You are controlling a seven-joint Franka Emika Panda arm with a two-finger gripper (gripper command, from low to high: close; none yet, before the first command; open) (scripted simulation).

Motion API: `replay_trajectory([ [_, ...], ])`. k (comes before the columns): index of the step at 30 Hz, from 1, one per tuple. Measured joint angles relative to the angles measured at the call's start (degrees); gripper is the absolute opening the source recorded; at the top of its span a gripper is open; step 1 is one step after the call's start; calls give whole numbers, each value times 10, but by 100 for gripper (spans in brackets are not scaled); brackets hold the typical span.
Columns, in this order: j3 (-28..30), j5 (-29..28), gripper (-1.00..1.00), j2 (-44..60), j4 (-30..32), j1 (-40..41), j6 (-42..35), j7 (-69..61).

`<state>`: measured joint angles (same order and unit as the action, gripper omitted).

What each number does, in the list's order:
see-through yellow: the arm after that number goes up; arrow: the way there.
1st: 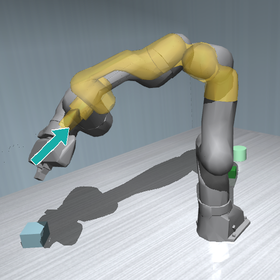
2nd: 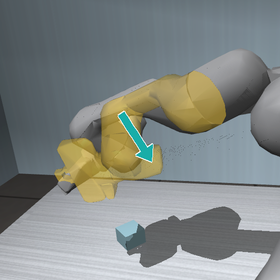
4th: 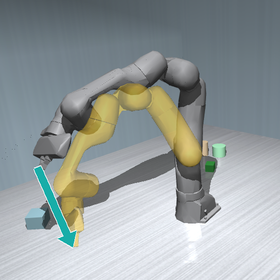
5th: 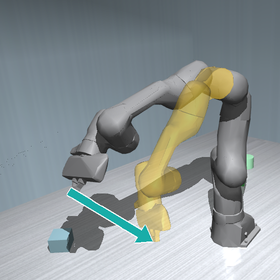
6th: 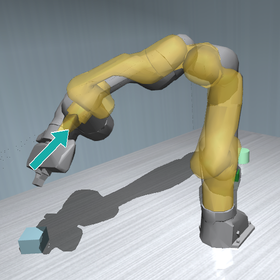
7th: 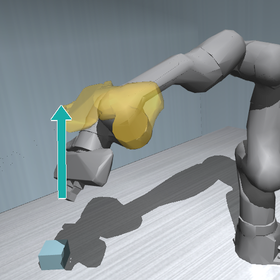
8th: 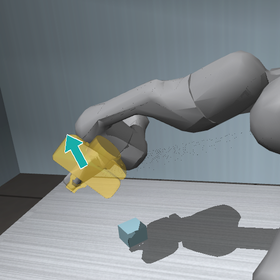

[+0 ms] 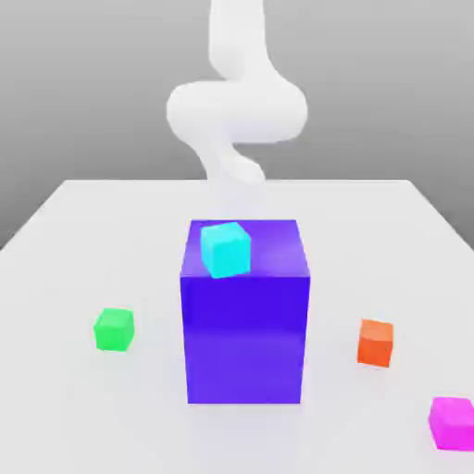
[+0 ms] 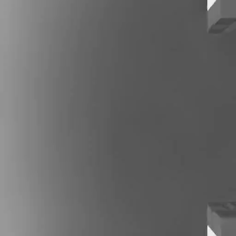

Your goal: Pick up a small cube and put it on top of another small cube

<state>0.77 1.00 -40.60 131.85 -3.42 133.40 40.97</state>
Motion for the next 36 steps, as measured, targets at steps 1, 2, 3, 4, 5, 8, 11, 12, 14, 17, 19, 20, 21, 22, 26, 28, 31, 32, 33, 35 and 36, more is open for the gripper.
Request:
replay_trajectory([
  [1,3,4,0,23,0,-14,7,-21],
  [2,6,9,0,44,1,-28,14,-41],
  [3,8,13,0,66,1,-41,20,-61],
  [4,10,18,0,87,1,-53,27,-81],
  [5,10,23,0,108,1,-65,33,-101],
  [8,12,36,0,170,2,-99,52,-160],
  [11,9,48,0,233,3,-129,71,-218],
  [12,6,51,0,254,3,-137,77,-237],
  [14,0,56,0,295,4,-153,90,-274],
  [17,-14,58,0,357,5,-177,110,-324],
  [19,-21,55,0,398,5,-197,123,-355],
  [20,-25,51,0,419,6,-207,130,-369],
  [21,-27,46,0,439,6,-213,137,-382],
  [22,-30,40,0,460,7,-218,144,-394],
  [26,-45,3,0,541,8,-236,171,-434],
  [28,-47,-24,0,581,9,-250,184,-448],
  [31,-43,-45,0,643,0,-261,223,-450],
  [32,-41,-47,0,664,-4,-264,239,-449],
  [33,-38,-50,0,685,-8,-266,255,-448],
  [35,-37,-51,-100,697,-11,-267,264,-447],
  [36,-37,-51,-100,697,-11,-267,264,-447],
])
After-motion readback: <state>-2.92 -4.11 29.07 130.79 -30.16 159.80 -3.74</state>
